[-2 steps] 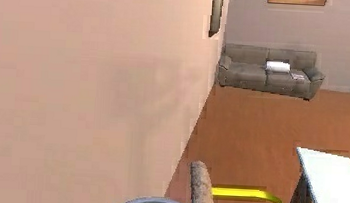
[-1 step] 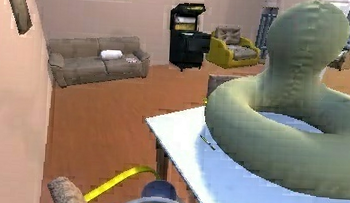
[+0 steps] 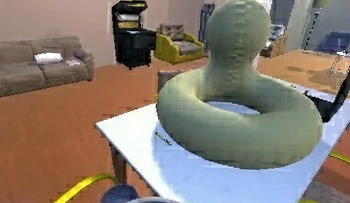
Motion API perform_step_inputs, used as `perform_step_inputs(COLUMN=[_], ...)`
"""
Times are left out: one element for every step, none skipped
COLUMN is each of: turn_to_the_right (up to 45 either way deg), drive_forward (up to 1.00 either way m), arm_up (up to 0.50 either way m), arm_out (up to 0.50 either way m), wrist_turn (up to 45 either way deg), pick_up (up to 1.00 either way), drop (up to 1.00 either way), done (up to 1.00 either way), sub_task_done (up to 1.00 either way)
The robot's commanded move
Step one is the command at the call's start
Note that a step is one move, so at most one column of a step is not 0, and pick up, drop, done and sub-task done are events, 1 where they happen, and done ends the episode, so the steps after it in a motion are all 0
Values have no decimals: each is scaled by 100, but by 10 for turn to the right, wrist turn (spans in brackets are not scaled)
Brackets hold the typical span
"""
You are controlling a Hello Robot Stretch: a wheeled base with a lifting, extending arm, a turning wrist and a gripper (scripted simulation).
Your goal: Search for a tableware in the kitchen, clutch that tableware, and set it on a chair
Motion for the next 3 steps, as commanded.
perform_step_inputs(turn_to_the_right=[-450,-60,420], drive_forward=[0,0,0], arm_up=[0,0,0], arm_out=[0,0,0], wrist_turn=[0,0,0], pick_up=[0,0,0], drop=[0,0,0], done=[0,0,0], sub_task_done=[0,0,0])
